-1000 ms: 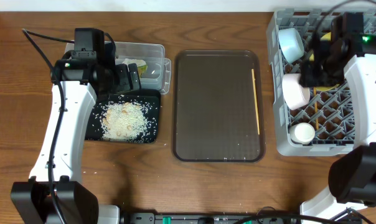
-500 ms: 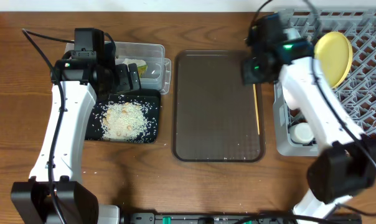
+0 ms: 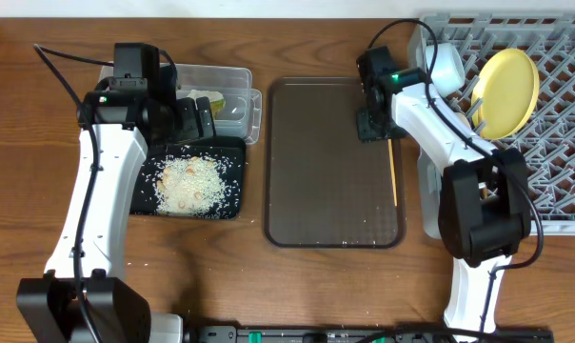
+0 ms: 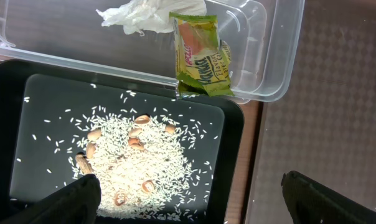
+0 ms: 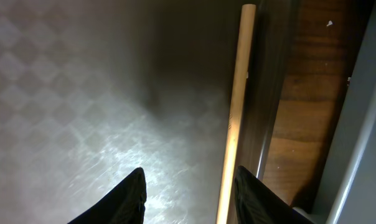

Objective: Sort waste into correct bins and load items into the dishwasher rack
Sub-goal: 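Grasp the second wooden chopstick with the right gripper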

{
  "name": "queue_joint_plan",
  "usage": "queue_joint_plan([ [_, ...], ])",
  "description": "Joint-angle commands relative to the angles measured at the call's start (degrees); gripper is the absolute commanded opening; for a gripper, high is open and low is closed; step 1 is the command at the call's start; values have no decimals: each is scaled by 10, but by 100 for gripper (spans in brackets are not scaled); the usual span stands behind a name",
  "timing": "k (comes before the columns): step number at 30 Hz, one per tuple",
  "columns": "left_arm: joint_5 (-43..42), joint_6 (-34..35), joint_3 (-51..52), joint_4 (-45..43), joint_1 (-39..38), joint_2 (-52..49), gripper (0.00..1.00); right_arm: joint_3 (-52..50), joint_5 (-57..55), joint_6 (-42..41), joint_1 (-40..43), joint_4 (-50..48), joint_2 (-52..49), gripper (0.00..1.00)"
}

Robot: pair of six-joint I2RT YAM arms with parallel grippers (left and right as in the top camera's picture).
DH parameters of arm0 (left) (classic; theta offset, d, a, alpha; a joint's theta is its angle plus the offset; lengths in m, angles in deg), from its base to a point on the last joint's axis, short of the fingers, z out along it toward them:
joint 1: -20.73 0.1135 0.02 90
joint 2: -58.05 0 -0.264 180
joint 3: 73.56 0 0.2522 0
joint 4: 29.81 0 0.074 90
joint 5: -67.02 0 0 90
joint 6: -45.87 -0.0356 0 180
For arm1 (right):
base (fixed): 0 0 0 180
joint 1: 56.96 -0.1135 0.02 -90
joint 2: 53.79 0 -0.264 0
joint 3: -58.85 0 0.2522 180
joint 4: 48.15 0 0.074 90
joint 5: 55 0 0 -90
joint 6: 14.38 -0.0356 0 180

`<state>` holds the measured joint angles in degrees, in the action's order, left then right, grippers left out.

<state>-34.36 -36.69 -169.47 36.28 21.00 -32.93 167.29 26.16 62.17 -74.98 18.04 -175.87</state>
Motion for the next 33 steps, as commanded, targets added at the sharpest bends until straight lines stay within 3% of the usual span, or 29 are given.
queue_joint_plan([
  [1,5,-3,-8,1,2,1,95,0,-33,-11,0,-5,-9,43],
  [33,5,-3,-8,1,2,1,95,-28,-27,-24,8,-29,-55,43],
])
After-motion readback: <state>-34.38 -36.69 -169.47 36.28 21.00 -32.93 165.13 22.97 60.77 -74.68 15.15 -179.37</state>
